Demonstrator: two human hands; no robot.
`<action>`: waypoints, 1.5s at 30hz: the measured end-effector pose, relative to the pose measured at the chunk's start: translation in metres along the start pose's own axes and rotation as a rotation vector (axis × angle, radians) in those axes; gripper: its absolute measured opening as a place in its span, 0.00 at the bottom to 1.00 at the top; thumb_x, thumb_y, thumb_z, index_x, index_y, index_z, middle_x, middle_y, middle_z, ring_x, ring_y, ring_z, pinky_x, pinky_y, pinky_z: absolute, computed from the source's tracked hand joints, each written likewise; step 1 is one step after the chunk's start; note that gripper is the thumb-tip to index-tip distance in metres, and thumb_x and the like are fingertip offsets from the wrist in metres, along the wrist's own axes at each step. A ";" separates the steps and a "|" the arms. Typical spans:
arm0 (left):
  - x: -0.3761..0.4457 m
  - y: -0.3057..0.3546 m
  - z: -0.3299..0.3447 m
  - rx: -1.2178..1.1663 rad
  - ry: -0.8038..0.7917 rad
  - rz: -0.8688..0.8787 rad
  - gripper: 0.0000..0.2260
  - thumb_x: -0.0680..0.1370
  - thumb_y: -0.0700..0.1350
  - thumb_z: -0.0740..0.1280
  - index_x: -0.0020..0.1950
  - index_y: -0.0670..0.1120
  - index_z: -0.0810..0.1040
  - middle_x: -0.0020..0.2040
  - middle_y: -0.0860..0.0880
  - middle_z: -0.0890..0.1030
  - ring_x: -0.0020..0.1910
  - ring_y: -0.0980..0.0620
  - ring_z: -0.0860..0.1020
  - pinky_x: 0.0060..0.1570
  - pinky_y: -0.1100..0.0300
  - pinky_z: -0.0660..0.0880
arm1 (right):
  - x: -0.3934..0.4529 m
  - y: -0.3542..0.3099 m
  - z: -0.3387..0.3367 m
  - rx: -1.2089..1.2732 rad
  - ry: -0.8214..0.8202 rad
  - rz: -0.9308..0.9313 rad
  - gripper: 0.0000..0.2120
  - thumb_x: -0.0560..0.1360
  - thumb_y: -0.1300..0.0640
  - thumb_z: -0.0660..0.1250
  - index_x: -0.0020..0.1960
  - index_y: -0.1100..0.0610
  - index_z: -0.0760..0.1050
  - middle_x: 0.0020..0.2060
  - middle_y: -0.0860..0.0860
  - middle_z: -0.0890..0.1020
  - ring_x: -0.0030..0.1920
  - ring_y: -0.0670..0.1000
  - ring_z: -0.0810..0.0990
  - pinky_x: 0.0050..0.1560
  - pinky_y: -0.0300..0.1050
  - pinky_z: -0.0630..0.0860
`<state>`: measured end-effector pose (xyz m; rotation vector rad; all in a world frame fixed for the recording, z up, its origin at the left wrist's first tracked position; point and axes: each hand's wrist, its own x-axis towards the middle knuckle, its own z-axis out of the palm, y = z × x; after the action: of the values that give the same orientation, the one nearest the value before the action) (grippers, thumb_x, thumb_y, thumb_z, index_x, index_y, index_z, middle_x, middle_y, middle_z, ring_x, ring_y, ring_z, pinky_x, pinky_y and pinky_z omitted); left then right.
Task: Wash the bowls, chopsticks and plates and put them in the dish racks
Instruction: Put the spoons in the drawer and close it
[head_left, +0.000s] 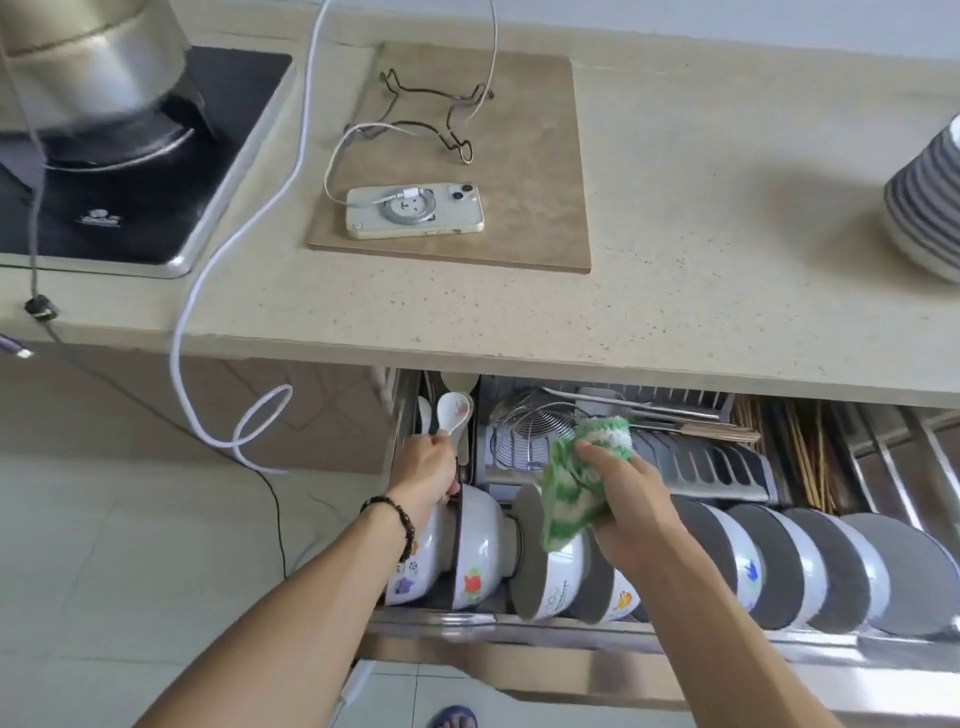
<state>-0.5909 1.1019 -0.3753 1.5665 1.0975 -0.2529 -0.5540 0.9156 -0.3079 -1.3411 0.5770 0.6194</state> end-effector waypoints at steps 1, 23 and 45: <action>0.012 -0.003 0.005 0.036 0.006 -0.003 0.16 0.86 0.49 0.54 0.44 0.43 0.74 0.32 0.46 0.75 0.25 0.51 0.71 0.25 0.62 0.64 | 0.006 0.003 0.000 -0.008 -0.003 0.000 0.03 0.78 0.65 0.68 0.52 0.64 0.76 0.42 0.61 0.85 0.40 0.58 0.86 0.47 0.53 0.81; 0.064 -0.006 0.037 0.636 -0.081 0.134 0.27 0.84 0.58 0.51 0.64 0.37 0.75 0.57 0.38 0.80 0.52 0.41 0.78 0.46 0.57 0.69 | 0.030 0.015 -0.011 -0.012 -0.068 -0.044 0.08 0.76 0.65 0.71 0.54 0.64 0.76 0.40 0.59 0.85 0.38 0.56 0.85 0.37 0.49 0.82; -0.232 -0.096 0.128 0.787 0.078 1.174 0.15 0.77 0.53 0.71 0.58 0.46 0.81 0.56 0.47 0.80 0.57 0.45 0.76 0.56 0.47 0.77 | -0.124 0.034 -0.212 -0.334 0.074 -0.234 0.18 0.69 0.44 0.77 0.47 0.57 0.81 0.40 0.58 0.86 0.42 0.61 0.86 0.48 0.63 0.83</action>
<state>-0.7383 0.8672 -0.3239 2.6611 -0.0631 0.2209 -0.6720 0.6998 -0.2754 -1.7230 0.3765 0.4885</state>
